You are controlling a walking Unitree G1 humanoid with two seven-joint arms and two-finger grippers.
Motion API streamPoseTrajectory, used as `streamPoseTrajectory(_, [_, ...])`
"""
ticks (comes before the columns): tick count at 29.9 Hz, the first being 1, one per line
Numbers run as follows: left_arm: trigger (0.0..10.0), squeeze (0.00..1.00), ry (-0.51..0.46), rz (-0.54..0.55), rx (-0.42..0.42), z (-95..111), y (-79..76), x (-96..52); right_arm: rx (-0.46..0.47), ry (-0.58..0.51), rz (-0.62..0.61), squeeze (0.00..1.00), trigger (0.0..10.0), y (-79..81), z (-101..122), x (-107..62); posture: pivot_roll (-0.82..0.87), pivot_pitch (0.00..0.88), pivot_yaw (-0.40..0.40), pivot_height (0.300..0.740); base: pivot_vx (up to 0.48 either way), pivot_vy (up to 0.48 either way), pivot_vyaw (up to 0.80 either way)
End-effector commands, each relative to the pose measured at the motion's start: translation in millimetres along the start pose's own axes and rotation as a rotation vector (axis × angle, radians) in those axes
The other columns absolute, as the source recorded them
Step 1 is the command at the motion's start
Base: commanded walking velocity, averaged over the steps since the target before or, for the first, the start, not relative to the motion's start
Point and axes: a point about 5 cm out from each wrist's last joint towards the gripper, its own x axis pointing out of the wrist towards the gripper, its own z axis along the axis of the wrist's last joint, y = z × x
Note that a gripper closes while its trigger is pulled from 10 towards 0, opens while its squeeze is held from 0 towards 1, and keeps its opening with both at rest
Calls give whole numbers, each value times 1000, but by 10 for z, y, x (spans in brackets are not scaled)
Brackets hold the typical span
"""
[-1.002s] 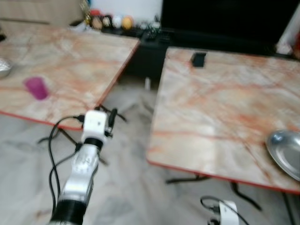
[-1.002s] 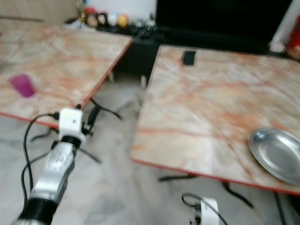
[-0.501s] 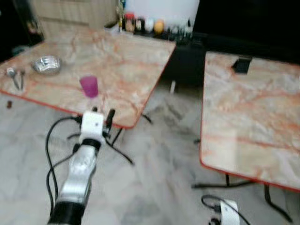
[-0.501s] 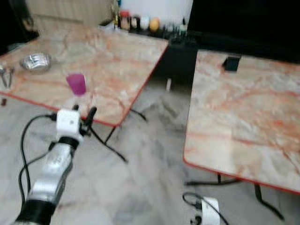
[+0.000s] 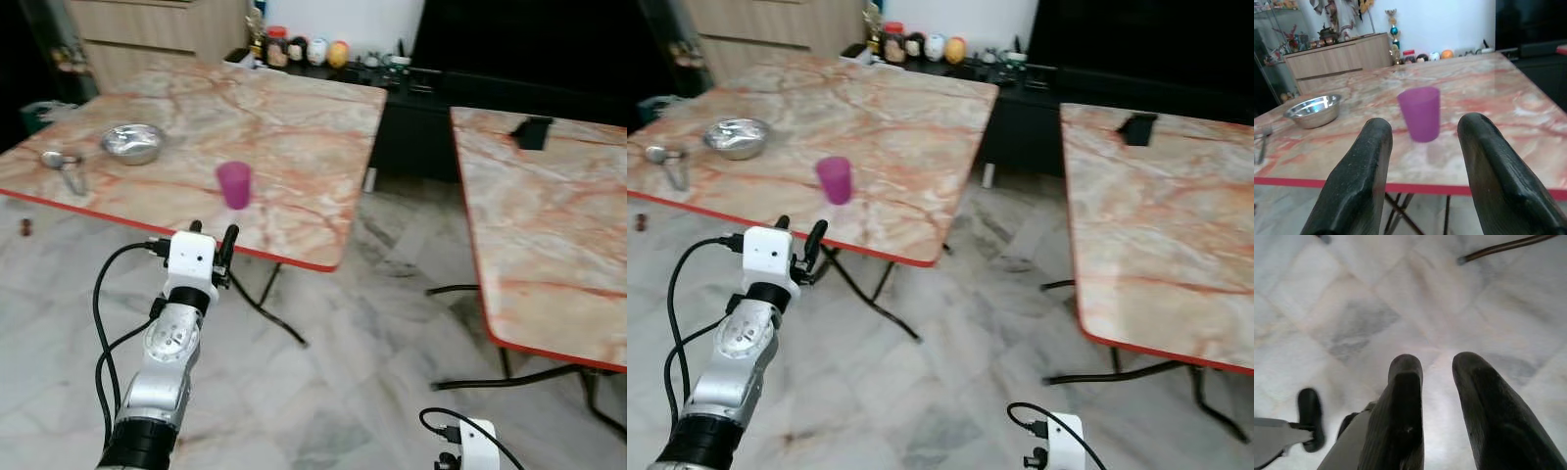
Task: Setting the table
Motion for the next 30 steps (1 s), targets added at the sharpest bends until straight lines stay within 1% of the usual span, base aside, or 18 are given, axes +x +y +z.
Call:
streamPoseTrajectory(1, [10000,0,3,-18,-7,2,-72,3,-1,13,-21,0,10000,-101,-50,-18,112,0,-48,740,0,368,0])
streamPoseTrajectory(30, [10000,0,-10,-44,-9,8,-142,24,-14,15,-20,0,10000,-115,-53,-20,112,0,-46,740,0,368,0])
